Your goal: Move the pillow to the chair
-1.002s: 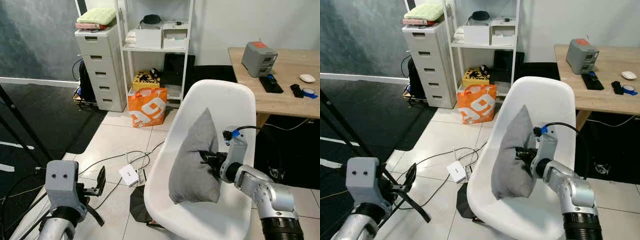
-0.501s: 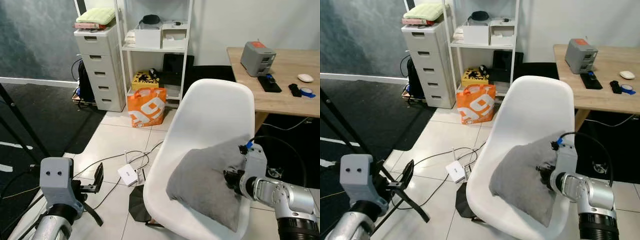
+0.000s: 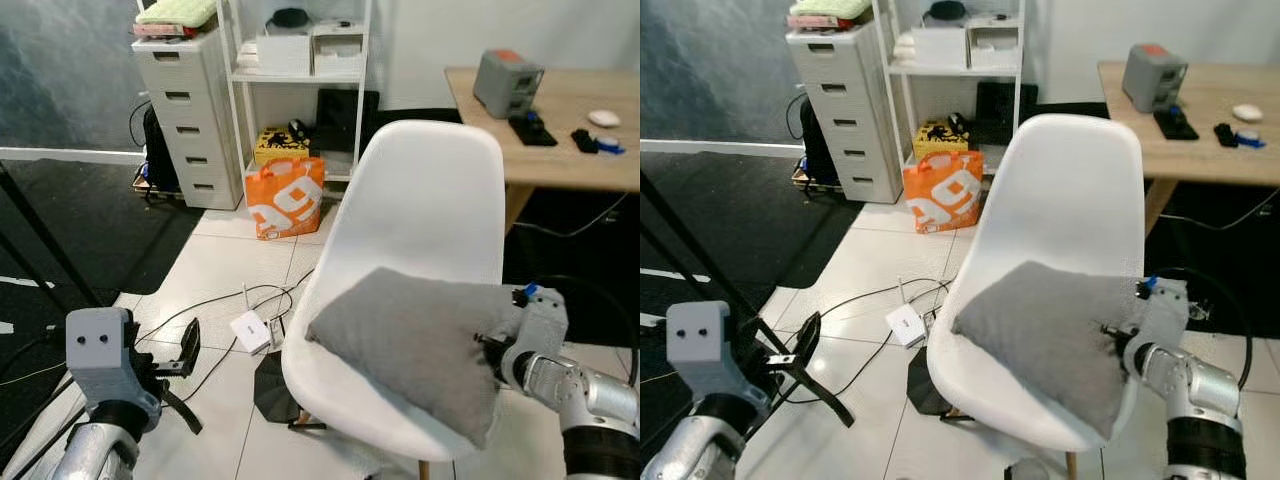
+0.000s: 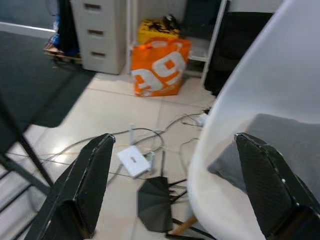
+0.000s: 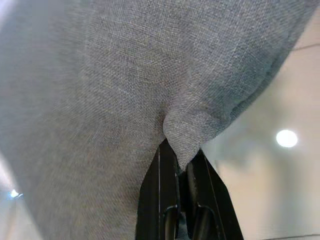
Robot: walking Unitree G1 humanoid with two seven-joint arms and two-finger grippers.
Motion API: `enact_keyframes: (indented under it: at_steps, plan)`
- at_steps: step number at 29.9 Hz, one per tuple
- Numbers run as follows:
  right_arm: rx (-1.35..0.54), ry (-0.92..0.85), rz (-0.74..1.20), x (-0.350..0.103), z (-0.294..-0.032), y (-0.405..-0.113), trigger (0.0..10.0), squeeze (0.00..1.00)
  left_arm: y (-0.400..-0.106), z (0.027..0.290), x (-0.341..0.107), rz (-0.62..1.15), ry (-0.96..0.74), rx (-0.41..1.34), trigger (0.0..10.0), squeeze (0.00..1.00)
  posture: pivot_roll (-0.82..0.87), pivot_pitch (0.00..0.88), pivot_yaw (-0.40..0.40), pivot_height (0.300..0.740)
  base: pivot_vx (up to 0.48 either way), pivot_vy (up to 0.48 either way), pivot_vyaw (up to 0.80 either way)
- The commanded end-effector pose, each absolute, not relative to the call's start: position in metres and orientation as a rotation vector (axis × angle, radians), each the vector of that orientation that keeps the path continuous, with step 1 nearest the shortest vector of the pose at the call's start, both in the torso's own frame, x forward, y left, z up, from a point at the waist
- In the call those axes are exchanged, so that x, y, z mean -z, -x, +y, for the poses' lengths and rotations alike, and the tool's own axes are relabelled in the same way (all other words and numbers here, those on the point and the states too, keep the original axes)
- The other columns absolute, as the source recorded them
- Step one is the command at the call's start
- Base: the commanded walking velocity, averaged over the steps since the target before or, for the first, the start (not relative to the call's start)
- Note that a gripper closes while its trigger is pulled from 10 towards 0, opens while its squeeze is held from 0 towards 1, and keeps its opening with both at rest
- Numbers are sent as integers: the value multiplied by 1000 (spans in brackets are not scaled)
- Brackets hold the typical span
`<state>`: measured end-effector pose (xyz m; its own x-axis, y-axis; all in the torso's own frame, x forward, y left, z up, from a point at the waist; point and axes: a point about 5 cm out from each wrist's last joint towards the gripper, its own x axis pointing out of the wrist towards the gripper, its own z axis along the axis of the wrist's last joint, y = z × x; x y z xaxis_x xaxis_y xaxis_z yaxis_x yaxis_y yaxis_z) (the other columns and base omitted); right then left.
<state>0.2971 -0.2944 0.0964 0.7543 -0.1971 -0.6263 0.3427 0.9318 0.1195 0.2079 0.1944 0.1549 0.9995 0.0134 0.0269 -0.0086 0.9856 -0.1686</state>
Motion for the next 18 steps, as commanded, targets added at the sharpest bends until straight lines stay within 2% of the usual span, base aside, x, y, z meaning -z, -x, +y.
enact_keyframes:
  at_steps: [1, 12, 18]
  plan:
    - [325, -214, 633, -98, -299, -301, 10000, 0, -207, 190, -159, -36, 205, 35, 10000, 0, -196, 115, 45, 595, 0, 0, 0]
    - [332, -195, 659, -85, -302, -298, 10000, 0, -209, 184, -160, -34, 171, 93, 10000, 0, -199, 111, 46, 560, 0, 0, 0]
    - [419, -126, 645, -86, -320, -298, 10000, 0, -209, 183, -162, -32, 167, 123, 10000, 0, -199, 109, 48, 535, 0, 0, 0]
